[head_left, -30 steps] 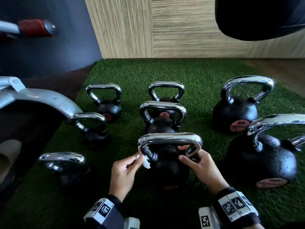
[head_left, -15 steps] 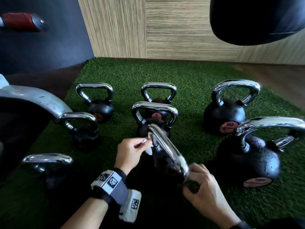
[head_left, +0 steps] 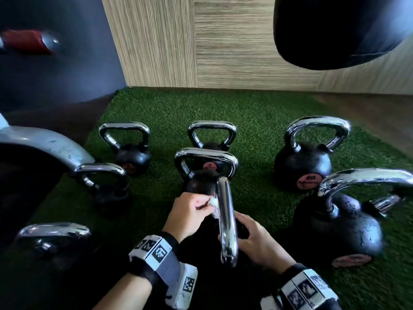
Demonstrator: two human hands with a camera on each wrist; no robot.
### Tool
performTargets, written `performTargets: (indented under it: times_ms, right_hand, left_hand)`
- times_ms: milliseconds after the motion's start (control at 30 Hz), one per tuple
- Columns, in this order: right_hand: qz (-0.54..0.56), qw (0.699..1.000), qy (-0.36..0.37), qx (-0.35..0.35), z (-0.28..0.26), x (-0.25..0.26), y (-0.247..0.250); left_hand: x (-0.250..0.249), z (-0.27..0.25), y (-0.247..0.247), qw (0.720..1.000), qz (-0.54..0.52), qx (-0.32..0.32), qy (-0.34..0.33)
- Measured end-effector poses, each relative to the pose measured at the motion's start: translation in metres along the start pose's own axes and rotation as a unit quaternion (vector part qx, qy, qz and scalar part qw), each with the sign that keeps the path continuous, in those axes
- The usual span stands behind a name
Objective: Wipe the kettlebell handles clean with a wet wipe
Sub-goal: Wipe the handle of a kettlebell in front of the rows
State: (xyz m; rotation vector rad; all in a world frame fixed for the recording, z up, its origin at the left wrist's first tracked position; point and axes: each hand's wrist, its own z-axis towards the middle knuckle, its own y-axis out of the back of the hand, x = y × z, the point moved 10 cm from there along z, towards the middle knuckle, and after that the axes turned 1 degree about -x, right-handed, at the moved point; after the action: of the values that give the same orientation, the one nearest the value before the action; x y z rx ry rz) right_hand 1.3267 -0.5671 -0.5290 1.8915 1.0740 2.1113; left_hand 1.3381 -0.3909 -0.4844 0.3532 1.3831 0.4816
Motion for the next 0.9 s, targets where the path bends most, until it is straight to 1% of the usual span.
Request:
performTargets:
  times_ms: [33,67,133,233,300,400,467,533,633,767,800,833,900]
  right_hand:
    - [0.014,1.000,0.002,-0.004,0.000,-0.002,-0.001]
    - [0.026,1.000,0.002,-0.009,-0.001,-0.002,-0.002]
    - [0.048,0.999,0.005,-0.020,-0.004,-0.004,-0.002]
    - [0.068,0.997,0.008,-0.036,-0.005,-0.005,-0.002]
    - [0.072,0.997,0.006,-0.041,-0.005,-0.006,-0.002]
    - [0.077,0.996,0.005,-0.044,-0.007,-0.006,-0.003]
    - [0.082,0.996,0.003,-0.046,-0.008,-0.007,-0.003]
    - [0.083,0.996,0.002,-0.046,-0.009,-0.009,-0.003]
    - [0.081,0.996,0.002,-0.044,-0.006,-0.011,-0.003]
    - [0.070,0.997,0.001,-0.042,-0.003,-0.013,-0.001]
    - [0.070,0.997,0.000,-0.043,-0.003,-0.014,-0.001]
    - [0.070,0.997,-0.001,-0.045,-0.003,-0.015,-0.001]
    - [0.071,0.996,0.000,-0.048,-0.005,-0.016,-0.001]
  left_hand:
    - [-0.006,0.003,0.002,1.000,-0.005,-0.003,-0.003]
    - [-0.010,0.005,0.005,0.999,-0.032,-0.009,-0.001]
    - [-0.019,0.010,0.011,0.993,-0.114,-0.019,0.013]
    - [-0.026,0.011,0.018,0.986,-0.159,-0.048,0.003]
    - [-0.025,0.010,0.014,0.979,-0.200,-0.039,0.021]
    - [-0.024,0.007,0.009,0.960,-0.274,-0.015,0.062]
    - [-0.035,-0.004,0.011,0.949,-0.307,0.002,0.070]
    - [-0.042,-0.021,0.015,0.945,-0.320,0.017,0.067]
    - [-0.049,-0.036,0.019,0.949,-0.308,0.033,0.055]
    - [-0.049,-0.032,0.027,0.951,-0.302,0.008,0.073]
    - [-0.050,-0.033,0.027,0.952,-0.296,0.016,0.076]
    - [-0.051,-0.036,0.025,0.954,-0.289,0.038,0.074]
    - [-0.055,-0.047,0.018,0.949,-0.286,0.106,0.077]
